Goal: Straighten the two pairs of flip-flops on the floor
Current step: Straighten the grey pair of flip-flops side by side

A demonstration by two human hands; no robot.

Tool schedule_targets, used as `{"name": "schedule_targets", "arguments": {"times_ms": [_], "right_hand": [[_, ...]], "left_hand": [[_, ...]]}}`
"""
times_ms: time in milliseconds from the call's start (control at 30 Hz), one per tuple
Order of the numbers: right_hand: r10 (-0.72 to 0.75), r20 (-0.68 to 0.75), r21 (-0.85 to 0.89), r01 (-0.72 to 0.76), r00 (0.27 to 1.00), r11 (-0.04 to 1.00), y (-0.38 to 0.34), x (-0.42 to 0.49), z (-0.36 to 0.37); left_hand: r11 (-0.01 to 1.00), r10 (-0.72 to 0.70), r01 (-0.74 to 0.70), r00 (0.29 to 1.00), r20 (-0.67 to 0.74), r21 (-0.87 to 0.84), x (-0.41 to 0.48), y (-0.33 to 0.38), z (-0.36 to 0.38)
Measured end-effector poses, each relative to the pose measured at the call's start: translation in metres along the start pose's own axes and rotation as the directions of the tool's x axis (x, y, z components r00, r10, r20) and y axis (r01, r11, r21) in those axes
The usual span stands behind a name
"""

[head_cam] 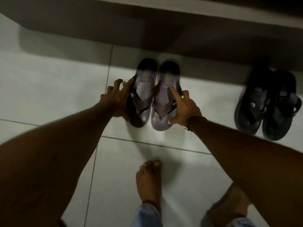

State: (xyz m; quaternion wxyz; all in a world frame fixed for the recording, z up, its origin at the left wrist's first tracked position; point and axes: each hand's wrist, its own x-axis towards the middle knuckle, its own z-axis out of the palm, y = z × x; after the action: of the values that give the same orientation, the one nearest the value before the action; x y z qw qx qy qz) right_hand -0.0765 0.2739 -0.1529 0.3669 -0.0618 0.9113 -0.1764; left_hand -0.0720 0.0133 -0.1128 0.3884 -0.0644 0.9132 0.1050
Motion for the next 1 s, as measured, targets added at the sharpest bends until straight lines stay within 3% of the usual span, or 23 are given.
{"name": "schedule_targets", "arguments": {"times_ms": [200,333,1000], "right_hand": [[0.060,-0.061,-0.076,-0.064,0.996,0.995,-0.009,0.010,0.004],[0.062,-0.061,-0.105,-0.069,0.996,0.992,-0.009,0.006,0.007],[0.044,-0.052,-0.102,-0.049,0.998,0.994,0.001,-0.027,0.046]], "left_hand": [[0.996,0.082,-0.080,0.994,-0.065,0.035,0.023,-0.008,0.013],[0.996,0.068,-0.061,0.993,-0.101,0.069,0.020,-0.008,0.027],[0.996,0.076,-0.072,0.995,-0.072,0.053,-0.016,-0.013,0.059]]}}
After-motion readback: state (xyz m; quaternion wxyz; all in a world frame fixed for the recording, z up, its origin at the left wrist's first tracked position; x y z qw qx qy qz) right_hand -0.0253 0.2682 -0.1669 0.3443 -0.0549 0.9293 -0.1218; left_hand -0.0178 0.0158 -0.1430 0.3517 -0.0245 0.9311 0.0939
